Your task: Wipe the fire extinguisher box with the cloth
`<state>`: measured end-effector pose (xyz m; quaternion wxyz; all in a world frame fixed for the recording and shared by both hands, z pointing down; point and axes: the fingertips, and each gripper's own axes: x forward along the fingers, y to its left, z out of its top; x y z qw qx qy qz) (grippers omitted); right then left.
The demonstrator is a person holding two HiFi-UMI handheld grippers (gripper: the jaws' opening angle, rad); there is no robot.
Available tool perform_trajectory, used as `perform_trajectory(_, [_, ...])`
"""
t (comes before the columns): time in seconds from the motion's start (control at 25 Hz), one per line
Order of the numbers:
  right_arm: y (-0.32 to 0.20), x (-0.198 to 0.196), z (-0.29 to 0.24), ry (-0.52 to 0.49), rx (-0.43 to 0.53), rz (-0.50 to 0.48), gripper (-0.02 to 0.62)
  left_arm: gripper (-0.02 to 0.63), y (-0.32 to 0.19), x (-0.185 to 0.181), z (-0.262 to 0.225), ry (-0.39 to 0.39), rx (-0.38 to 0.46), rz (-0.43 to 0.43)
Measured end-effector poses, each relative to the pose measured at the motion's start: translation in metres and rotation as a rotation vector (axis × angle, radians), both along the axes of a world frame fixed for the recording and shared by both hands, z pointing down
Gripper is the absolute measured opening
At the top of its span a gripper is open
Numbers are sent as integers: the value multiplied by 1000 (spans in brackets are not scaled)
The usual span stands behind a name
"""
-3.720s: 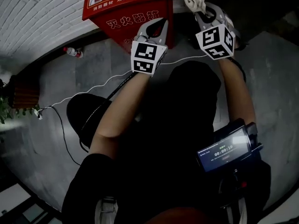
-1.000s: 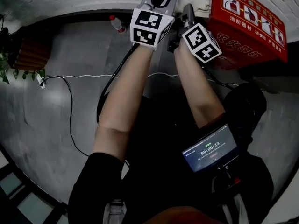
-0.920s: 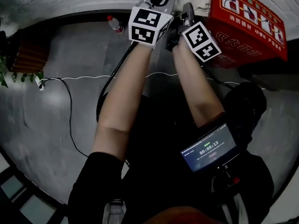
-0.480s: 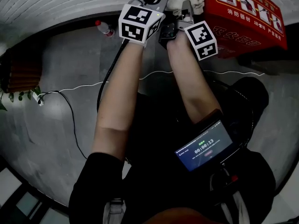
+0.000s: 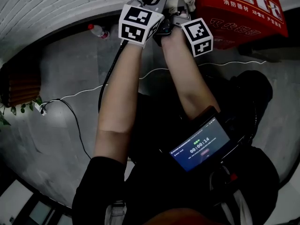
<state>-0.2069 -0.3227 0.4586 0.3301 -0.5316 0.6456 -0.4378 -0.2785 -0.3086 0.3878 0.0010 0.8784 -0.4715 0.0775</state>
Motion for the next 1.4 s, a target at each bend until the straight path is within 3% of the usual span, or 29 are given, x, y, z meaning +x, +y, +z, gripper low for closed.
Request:
perform_trajectory(0.32, [12, 8, 55, -52, -104, 32, 77, 3, 7, 10, 38, -23, -90, 25])
perform_trajectory(0.68, [16, 13, 105, -51, -150, 38, 77, 3, 11, 22, 97, -61, -189, 25])
perform_trajectory(1.4, [20, 14, 205, -28, -254, 36, 77, 3, -2, 18, 202, -213, -363, -38])
